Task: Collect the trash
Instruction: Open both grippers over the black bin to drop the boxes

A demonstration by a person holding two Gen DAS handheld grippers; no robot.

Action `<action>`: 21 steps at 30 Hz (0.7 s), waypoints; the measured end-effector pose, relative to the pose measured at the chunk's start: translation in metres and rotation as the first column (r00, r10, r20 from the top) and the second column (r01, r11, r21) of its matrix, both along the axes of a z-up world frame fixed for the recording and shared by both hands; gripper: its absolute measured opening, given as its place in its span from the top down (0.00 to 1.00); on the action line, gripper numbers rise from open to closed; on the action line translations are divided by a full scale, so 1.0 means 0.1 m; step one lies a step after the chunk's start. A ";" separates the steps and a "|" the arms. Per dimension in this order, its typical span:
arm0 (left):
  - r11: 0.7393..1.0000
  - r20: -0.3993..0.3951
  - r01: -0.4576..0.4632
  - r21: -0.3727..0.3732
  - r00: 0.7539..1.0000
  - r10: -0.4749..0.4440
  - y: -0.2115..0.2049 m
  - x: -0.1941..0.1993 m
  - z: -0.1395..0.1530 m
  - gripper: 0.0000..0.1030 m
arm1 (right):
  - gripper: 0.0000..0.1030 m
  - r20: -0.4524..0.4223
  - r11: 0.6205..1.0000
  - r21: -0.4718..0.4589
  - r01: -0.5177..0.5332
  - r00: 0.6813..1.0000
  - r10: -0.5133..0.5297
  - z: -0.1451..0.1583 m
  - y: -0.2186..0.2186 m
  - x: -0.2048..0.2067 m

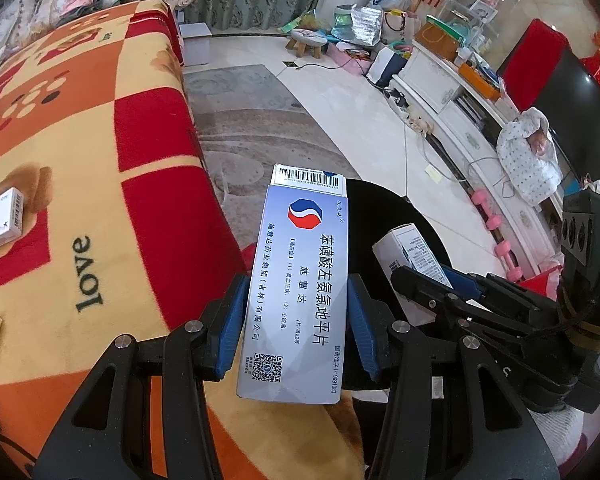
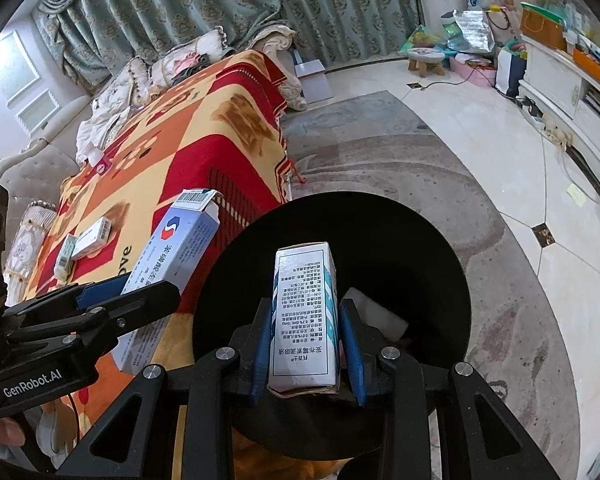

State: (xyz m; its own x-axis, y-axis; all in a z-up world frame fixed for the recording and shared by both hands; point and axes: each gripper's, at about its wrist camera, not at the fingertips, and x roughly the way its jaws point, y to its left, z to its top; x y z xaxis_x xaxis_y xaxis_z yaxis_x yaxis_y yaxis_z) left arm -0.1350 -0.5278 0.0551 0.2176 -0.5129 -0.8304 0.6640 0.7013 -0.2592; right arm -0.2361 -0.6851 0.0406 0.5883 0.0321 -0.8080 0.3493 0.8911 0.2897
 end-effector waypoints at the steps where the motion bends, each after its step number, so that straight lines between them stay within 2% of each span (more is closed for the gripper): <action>1: 1.000 -0.002 0.001 -0.002 1.000 -0.001 0.00 0.00 0.00 0.54 | 0.70 -0.001 1.000 0.000 0.002 1.000 -0.002 0.00 -0.01 0.00; 11: 0.999 -0.032 0.018 -0.044 0.999 -0.019 -0.03 -0.01 0.02 0.53 | 0.69 0.005 0.999 0.005 0.045 0.999 -0.045 0.00 -0.11 -0.03; 13: 0.999 -0.027 0.018 -0.045 0.999 -0.020 -0.03 -0.02 0.04 0.52 | 0.60 -0.001 0.998 -0.002 0.058 0.998 -0.058 0.00 -0.12 -0.03; 15: 0.999 -0.023 0.026 -0.037 0.999 -0.027 -0.03 -0.03 0.05 0.52 | 0.43 -0.001 0.998 -0.004 0.069 0.998 -0.069 0.01 -0.12 -0.04; 21: 1.000 -0.022 0.016 -0.021 1.000 -0.017 0.04 -0.02 0.05 0.52 | 0.42 -0.003 0.997 0.008 0.078 0.997 -0.078 0.03 -0.15 -0.08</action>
State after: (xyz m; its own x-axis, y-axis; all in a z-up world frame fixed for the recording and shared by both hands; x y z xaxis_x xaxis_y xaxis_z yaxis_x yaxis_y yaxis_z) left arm -0.1368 -0.5240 0.0596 0.1904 -0.5332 -0.8243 0.6695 0.6847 -0.2882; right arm -0.2439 -0.6998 0.0433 0.5870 -0.0072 -0.8095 0.4186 0.8586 0.2959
